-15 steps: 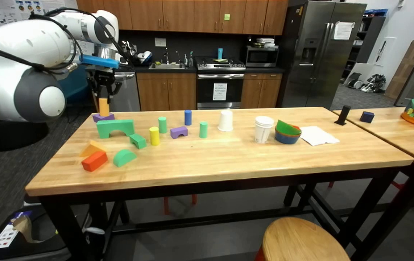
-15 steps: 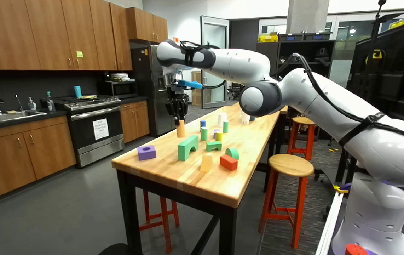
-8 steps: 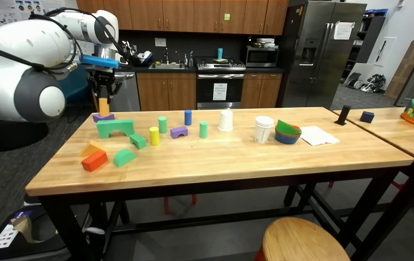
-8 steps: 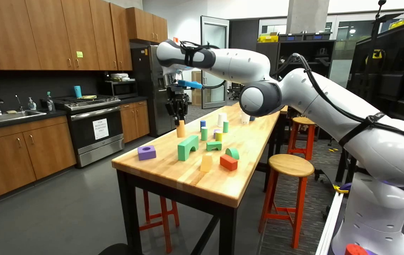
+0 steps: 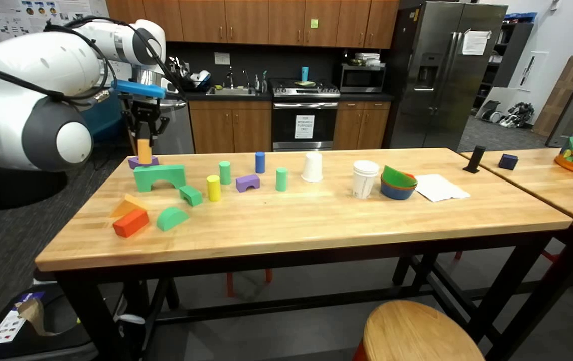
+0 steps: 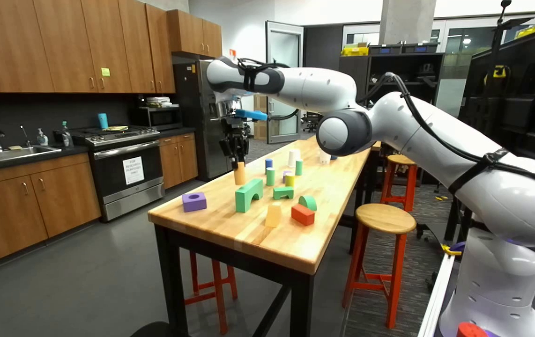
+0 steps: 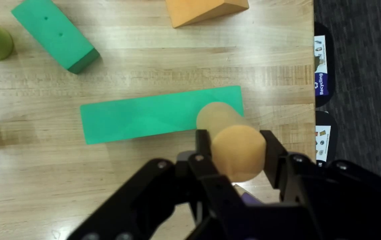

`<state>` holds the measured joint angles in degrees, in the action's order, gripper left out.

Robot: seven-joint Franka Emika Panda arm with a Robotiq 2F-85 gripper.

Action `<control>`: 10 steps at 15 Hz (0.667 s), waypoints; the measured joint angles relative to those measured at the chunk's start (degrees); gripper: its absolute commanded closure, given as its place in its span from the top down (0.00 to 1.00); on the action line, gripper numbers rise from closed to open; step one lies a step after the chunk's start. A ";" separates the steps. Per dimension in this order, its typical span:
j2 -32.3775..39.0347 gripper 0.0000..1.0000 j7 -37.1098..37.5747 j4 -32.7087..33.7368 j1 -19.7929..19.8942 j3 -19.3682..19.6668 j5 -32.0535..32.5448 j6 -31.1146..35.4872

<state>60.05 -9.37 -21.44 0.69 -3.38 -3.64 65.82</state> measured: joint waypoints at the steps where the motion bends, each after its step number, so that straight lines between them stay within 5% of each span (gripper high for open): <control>1: 0.03 0.15 0.00 0.00 -0.02 0.00 0.00 -0.06; 10: 0.03 0.15 0.00 0.04 -0.20 -0.01 0.00 -1.31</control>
<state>60.07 -9.37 -21.41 0.49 -3.40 -3.65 64.51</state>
